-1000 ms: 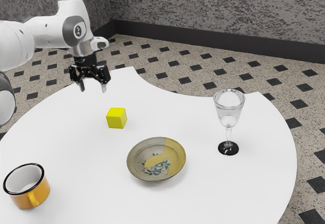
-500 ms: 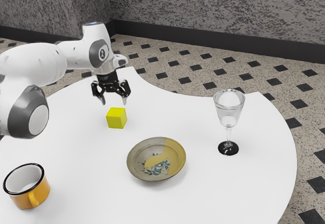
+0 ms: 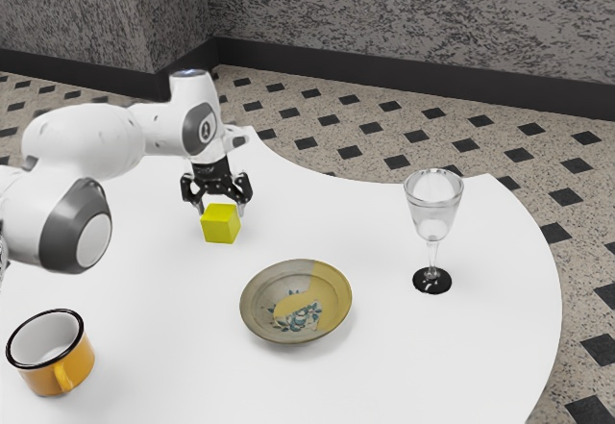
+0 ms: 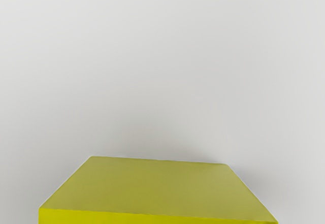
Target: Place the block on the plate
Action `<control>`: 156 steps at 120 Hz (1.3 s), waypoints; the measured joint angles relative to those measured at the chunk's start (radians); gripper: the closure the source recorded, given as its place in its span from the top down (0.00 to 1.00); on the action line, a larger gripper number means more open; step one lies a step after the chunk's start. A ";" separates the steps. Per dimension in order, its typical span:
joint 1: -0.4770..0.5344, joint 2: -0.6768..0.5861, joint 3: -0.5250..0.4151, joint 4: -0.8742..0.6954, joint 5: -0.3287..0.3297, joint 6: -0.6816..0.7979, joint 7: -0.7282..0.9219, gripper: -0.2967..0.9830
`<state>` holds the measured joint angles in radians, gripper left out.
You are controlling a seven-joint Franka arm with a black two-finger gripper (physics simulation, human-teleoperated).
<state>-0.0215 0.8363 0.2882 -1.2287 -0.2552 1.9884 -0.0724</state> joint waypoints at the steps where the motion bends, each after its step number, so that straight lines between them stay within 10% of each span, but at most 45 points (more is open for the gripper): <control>1: 0.000 0.002 0.000 0.000 0.000 0.000 0.000 0.77; 64: 0.002 -0.014 0.000 -0.012 -0.003 -0.005 -0.024 0.55; 156: -0.173 -0.504 -0.164 -0.498 0.064 -0.066 -0.036 0.54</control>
<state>-0.1949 0.3322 0.1244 -1.7267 -0.1911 1.9227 -0.1089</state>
